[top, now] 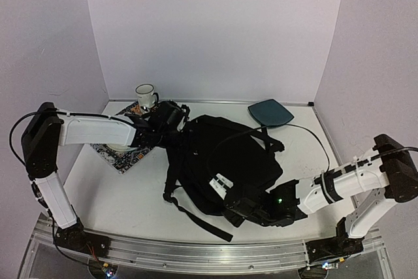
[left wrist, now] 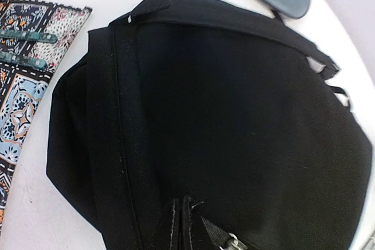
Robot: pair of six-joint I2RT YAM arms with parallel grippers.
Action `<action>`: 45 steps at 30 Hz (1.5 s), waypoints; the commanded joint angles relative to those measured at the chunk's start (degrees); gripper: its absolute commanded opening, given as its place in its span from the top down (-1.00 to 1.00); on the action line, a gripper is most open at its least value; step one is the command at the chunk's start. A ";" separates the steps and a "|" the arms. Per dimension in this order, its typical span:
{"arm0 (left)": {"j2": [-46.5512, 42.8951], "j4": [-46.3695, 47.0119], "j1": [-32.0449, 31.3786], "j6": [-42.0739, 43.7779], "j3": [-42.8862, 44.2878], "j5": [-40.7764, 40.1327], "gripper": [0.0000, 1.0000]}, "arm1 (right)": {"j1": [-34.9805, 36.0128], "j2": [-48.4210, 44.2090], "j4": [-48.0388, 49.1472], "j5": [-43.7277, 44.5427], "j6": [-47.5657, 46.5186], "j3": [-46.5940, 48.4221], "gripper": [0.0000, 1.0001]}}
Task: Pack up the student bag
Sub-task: Zip the pocket on the back of the bag in the student bag, then reset both arms
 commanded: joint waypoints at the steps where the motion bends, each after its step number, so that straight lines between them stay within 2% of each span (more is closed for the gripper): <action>1: 3.51 -0.09 3.60 1.48 3.74 -9.68 1.00 | 2.37 -2.90 -5.53 -3.17 3.13 -1.56 1.00; 8: 0.03 0.72 3.65 -2.33 1.01 0.49 0.99 | 2.49 -4.24 -6.33 -3.41 4.80 -2.01 0.98; 11: -4.72 1.90 3.67 -4.19 -1.90 4.17 0.86 | 2.49 -4.66 -7.19 -3.28 5.25 -1.68 0.90; 12: -6.31 2.20 3.67 -4.68 -2.89 5.05 0.80 | 2.49 -4.96 -7.49 -3.07 5.61 -1.62 0.80; 14: -9.15 2.43 3.73 -5.09 -4.64 5.71 0.66 | 2.35 -5.59 -8.70 -2.19 6.61 -1.14 0.26; 15: -10.72 2.41 3.77 -5.22 -5.52 5.59 0.57 | 2.05 -5.79 -9.54 -2.22 6.88 -0.64 0.08; 18: -15.17 2.34 4.51 -6.01 -8.65 5.11 0.24 | 0.64 -6.55 -11.76 -3.09 7.02 1.42 -0.13; 23: -23.44 1.23 7.14 -5.58 -11.92 3.77 -0.26 | -2.33 -8.97 -12.11 -6.03 5.68 4.67 -0.63; 29: -31.41 -3.03 12.83 -4.59 -14.32 -0.05 -0.54 | -11.85 -9.96 -12.11 -13.50 3.58 9.56 -0.93; 38: -39.20 -8.49 26.94 -4.48 -15.93 2.84 -0.97 | -30.62 -10.69 -12.22 -16.85 5.25 14.04 -0.96; 41: -43.21 -10.60 30.27 -3.88 -15.62 2.45 -0.99 | -38.17 -14.05 -12.34 -17.31 8.20 12.17 -0.96; 45: -49.60 -13.66 30.98 -2.12 -13.58 -0.81 -0.99 | -44.39 -23.71 -12.70 -14.29 11.05 8.24 -0.96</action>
